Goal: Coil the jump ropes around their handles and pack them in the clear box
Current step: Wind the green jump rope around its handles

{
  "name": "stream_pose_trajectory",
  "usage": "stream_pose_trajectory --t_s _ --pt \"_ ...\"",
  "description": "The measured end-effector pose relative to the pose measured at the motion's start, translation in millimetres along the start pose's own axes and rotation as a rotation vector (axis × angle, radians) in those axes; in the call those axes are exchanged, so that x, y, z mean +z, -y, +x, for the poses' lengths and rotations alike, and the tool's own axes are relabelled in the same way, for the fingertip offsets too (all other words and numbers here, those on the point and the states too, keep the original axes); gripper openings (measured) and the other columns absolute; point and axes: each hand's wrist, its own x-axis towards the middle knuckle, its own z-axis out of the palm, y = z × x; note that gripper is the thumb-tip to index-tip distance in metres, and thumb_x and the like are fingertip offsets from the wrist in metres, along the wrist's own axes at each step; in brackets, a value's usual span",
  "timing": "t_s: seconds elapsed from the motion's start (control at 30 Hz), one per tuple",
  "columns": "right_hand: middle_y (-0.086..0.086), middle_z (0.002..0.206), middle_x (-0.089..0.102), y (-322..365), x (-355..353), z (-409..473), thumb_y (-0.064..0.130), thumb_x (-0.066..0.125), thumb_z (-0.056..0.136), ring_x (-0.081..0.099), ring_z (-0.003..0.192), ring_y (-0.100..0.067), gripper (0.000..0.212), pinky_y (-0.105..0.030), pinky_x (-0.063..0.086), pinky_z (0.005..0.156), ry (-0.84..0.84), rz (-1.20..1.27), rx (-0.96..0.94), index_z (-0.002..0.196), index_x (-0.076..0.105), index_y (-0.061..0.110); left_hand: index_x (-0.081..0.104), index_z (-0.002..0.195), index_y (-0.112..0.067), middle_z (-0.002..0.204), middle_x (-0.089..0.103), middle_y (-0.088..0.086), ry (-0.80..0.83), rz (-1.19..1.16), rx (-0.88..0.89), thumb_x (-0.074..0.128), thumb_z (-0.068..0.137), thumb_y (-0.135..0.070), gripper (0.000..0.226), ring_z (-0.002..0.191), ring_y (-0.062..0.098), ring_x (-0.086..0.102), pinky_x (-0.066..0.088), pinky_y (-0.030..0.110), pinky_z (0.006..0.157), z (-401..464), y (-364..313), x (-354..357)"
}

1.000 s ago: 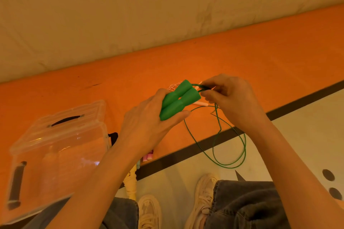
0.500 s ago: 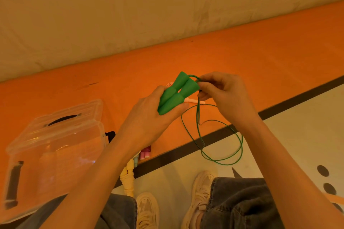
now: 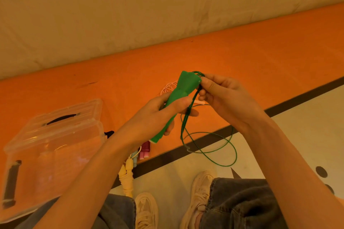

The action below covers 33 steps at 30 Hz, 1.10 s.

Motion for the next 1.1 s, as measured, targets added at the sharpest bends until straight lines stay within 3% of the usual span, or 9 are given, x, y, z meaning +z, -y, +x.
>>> stream_pose_trajectory --t_s 0.17,0.37,0.6,0.67,0.77,0.87,0.93,1.0,1.1 --pt "-0.007 0.072 0.059 5 -1 -1 0.001 0.053 0.09 0.056 0.055 -0.005 0.014 -0.017 0.049 0.056 -0.054 -0.179 -0.026 0.099 0.063 -0.002 0.057 0.103 -0.018 0.076 0.065 -0.006 -0.089 0.105 0.029 0.058 0.082 -0.049 0.037 0.052 0.009 0.046 0.039 0.021 0.049 1 5 -1" --pt "-0.01 0.064 0.06 4 -5 -3 0.001 0.058 0.09 0.057 0.049 -0.005 0.012 -0.017 0.053 0.056 -0.146 -0.483 -0.058 0.098 0.066 -0.001 0.044 0.11 -0.028 0.065 0.049 -0.008 -0.257 0.59 0.063 0.057 0.081 -0.062 0.047 0.056 0.01 0.047 0.034 0.033 0.054 1 18 -2" --pt "-0.016 0.101 0.069 1 -5 -1 0.002 0.053 0.092 0.068 0.087 -0.021 0.025 -0.024 0.057 0.075 -0.16 -0.015 0.139 0.114 0.059 -0.008 0.038 0.114 -0.031 0.071 0.044 -0.015 -0.382 0.731 0.141 0.053 0.082 -0.064 0.048 0.063 0.014 0.046 0.031 0.033 0.055 -1 17 3" --pt "-0.013 0.105 0.07 2 -6 -4 0.025 0.051 0.096 0.069 0.094 -0.026 0.033 -0.029 0.057 0.075 -0.168 -0.019 0.255 0.112 0.062 -0.002 0.037 0.114 -0.031 0.073 0.044 -0.017 -0.409 0.771 0.158 0.052 0.083 -0.064 0.048 0.066 0.015 0.045 0.031 0.033 0.055 -1 17 4" --pt "-0.012 0.119 0.067 -4 2 -11 0.052 0.046 0.087 0.065 0.108 -0.026 0.061 -0.035 0.053 0.093 -0.024 0.014 0.364 0.123 0.056 0.004 0.037 0.116 -0.031 0.076 0.044 -0.018 -0.43 0.782 0.161 0.05 0.082 -0.065 0.05 0.07 0.013 0.047 0.034 0.032 0.058 -1 16 4" --pt "-0.021 0.127 0.06 -10 15 -12 0.028 0.055 0.084 0.059 0.117 -0.03 0.056 -0.034 0.051 0.096 -0.009 0.192 0.238 0.128 0.051 -0.006 0.037 0.115 -0.029 0.077 0.046 -0.015 -0.433 0.782 0.158 0.05 0.081 -0.066 0.052 0.072 0.016 0.052 0.04 0.035 0.058 0 16 4" --pt "-0.022 0.123 0.061 -11 19 -12 0.016 0.059 0.082 0.064 0.108 -0.028 0.05 -0.032 0.055 0.089 -0.071 0.239 0.169 0.125 0.052 -0.009 0.038 0.111 -0.028 0.076 0.046 -0.014 -0.422 0.776 0.14 0.05 0.08 -0.066 0.05 0.071 0.017 0.051 0.038 0.034 0.057 0 15 2" --pt "-0.021 0.115 0.065 -11 19 -12 0.012 0.061 0.081 0.067 0.097 -0.025 0.043 -0.03 0.057 0.085 -0.123 0.207 0.126 0.119 0.056 -0.008 0.035 0.107 -0.029 0.073 0.045 -0.014 -0.409 0.779 0.115 0.052 0.081 -0.065 0.047 0.067 0.016 0.048 0.033 0.033 0.056 1 15 1" --pt "-0.024 0.119 0.063 -11 20 -13 0.011 0.058 0.088 0.064 0.108 -0.03 0.041 -0.033 0.054 0.09 -0.135 0.162 0.139 0.124 0.054 -0.009 0.033 0.104 -0.031 0.072 0.044 -0.014 -0.398 0.78 0.103 0.053 0.082 -0.063 0.043 0.065 0.013 0.045 0.031 0.032 0.055 1 15 1"
